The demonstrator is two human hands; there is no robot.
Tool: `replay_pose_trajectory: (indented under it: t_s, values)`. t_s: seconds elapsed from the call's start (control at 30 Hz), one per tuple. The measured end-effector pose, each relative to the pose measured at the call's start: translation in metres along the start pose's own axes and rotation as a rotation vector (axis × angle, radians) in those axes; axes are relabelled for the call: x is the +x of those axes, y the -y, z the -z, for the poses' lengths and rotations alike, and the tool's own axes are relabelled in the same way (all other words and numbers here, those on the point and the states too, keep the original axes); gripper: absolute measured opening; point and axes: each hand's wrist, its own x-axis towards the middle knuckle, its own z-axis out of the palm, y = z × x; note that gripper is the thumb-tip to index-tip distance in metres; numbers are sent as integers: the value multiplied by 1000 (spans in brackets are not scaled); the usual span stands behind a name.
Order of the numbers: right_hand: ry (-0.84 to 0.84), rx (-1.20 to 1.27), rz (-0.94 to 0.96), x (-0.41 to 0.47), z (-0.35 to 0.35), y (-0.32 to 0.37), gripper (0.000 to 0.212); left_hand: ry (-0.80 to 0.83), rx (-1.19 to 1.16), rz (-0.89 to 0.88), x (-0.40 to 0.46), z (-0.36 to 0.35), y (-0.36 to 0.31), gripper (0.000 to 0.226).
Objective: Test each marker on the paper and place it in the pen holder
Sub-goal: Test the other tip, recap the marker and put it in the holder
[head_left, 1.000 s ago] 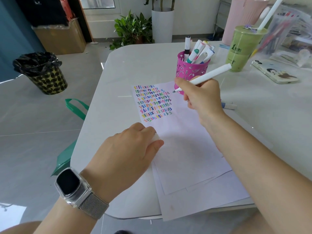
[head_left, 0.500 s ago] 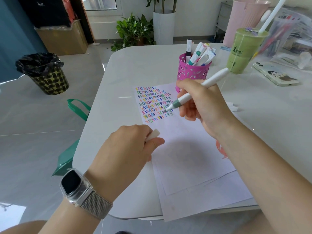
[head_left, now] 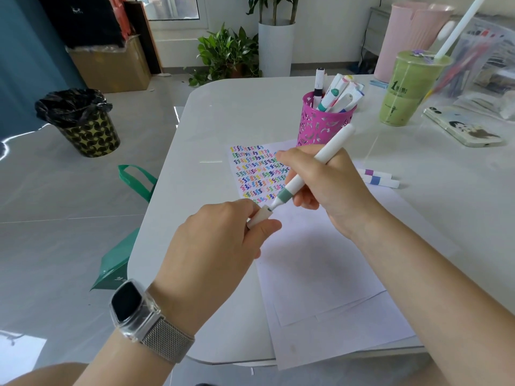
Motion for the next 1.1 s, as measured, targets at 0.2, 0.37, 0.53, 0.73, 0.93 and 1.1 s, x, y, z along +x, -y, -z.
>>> replay_pose_trajectory:
  t_s: [0.2, 0.37, 0.53, 0.73, 0.93, 1.1]
  values:
    - [2, 0, 39, -5, -12, -7, 43, -29, -53, -18, -2, -3, -2, 28]
    - [-40, -194, 197, -10, -23, -12, 50, -42, -9, 14, -2, -9, 0, 28]
    - [-125, -44, 118, -1, -16, -9, 46, -56, -379, 89, 3, -6, -6, 15]
    - [-106, 207, -39, -4, -16, -4, 54, 33, -565, 142, 5, -2, -10, 22]
    - [-145, 459, -257, -14, -34, -11, 35, -196, -311, -130, -2, -8, -12, 40]
    - [-245, 512, -201, -25, -40, -12, 39, -196, -210, -177, -5, -15, -13, 45]
